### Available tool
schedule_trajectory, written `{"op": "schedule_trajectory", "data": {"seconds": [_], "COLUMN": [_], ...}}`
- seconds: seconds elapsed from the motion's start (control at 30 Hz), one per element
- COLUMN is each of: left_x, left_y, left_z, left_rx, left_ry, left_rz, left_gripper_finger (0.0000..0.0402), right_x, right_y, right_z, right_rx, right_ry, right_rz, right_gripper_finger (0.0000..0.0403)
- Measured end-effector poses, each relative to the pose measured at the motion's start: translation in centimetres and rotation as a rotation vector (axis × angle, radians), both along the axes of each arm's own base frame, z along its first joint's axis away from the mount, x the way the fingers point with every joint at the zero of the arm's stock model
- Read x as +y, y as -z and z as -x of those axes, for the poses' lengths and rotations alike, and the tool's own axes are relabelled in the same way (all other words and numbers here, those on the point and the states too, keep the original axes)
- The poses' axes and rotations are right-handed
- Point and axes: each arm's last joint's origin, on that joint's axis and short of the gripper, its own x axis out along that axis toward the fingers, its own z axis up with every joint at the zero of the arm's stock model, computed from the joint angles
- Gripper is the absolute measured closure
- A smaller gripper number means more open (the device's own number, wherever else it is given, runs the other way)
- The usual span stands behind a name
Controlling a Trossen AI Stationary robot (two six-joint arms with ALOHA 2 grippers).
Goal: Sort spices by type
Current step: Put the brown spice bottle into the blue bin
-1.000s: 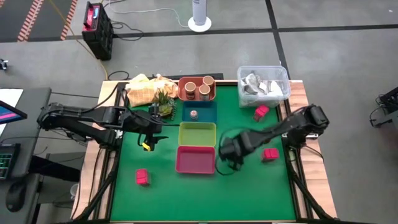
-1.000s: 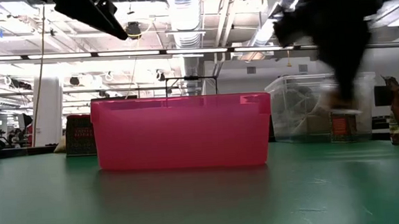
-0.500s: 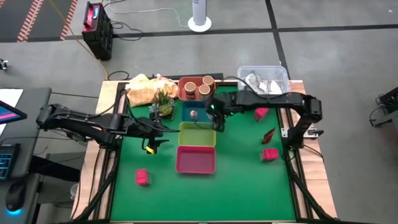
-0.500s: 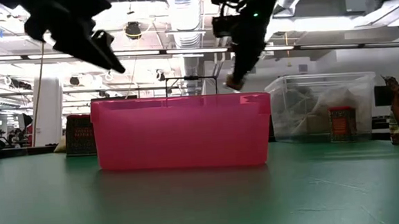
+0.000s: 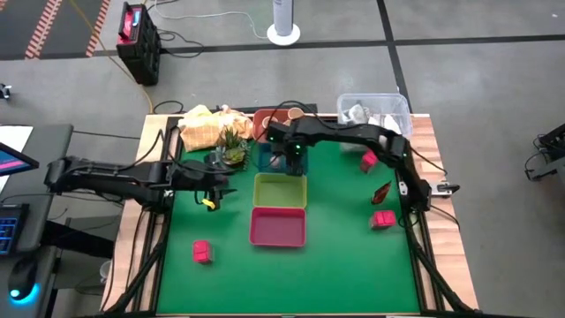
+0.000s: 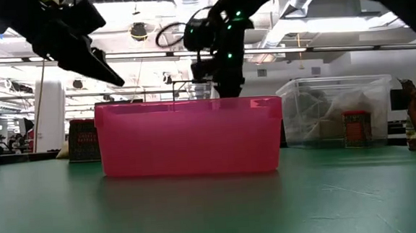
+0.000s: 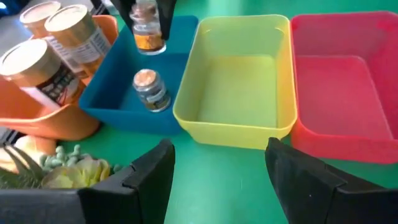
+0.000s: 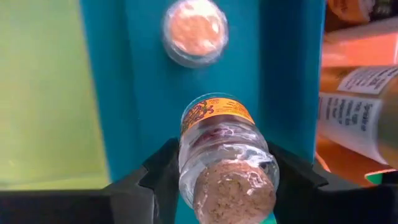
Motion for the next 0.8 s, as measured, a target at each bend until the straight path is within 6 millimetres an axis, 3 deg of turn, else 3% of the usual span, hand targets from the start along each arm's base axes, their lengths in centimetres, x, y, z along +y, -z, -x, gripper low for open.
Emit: {"op": "schedule_trajectory", "data": {"seconds": [0.3, 0.47, 0.63, 0.8], "left_x": [0.0, 0.0, 0.0, 0.3], "left_y": [-0.4, -0.1, 0.0, 0.0], "left_z": [0.6, 0.7, 0.8, 0.9], "left_rx": [-0.031, -0.005, 0.004, 0.012], "left_ry": [-0.010, -0.017, -0.027, -0.054], "left_rz": [0.013, 0.025, 0.043, 0.056], "left_gripper_finger": [0.0164, 0.0164, 0.0164, 0.0164], "right_x": [-1.6, -1.6, -1.6, -1.3], "right_y": [3.7, 4.2, 3.7, 0.3], "right_z": [-1.0, -1.3, -1.3, -0.6], "right_rx": [0.116, 0.109, 0.090, 0.006], "right_ry": [0.014, 0.018, 0.022, 0.049], "right_rz": [-0.064, -0.069, -0.067, -0.046], "right_gripper_finger": [0.0175, 0.0142, 0.0119, 0.0102]}}
